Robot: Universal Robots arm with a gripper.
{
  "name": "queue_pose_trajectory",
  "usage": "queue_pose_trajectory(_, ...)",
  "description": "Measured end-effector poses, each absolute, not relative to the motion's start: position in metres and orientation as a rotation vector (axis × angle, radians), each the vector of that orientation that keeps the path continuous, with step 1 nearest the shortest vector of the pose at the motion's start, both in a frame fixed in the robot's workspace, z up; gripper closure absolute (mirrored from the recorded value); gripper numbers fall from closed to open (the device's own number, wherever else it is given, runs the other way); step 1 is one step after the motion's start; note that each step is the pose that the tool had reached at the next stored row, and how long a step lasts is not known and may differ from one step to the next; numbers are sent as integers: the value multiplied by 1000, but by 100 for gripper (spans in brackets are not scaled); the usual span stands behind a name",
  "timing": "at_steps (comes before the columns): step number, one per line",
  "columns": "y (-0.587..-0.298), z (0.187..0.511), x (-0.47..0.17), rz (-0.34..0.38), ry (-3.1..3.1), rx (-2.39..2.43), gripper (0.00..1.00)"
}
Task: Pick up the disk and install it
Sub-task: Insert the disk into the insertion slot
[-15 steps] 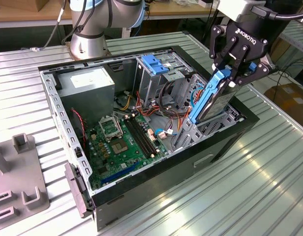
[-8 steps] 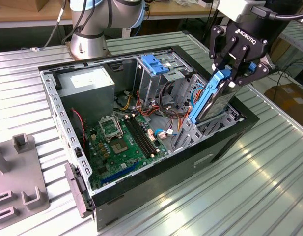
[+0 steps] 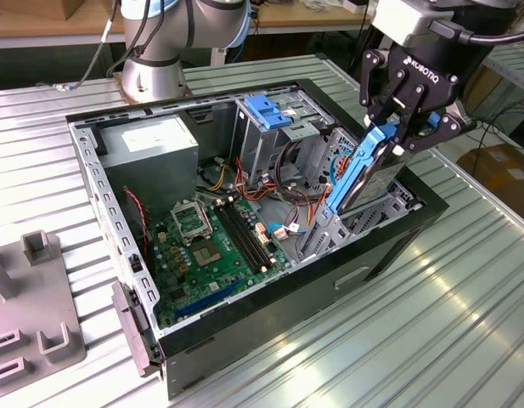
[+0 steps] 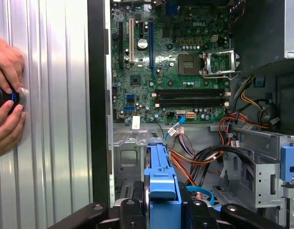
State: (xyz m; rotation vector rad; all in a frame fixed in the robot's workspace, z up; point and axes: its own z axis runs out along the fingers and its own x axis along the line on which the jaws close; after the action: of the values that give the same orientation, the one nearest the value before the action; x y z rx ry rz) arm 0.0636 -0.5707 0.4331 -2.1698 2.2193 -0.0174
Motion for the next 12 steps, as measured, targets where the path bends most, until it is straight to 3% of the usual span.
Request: queue_pose_trajectory(12,-571,409,64,-17,2219,-2170,63)
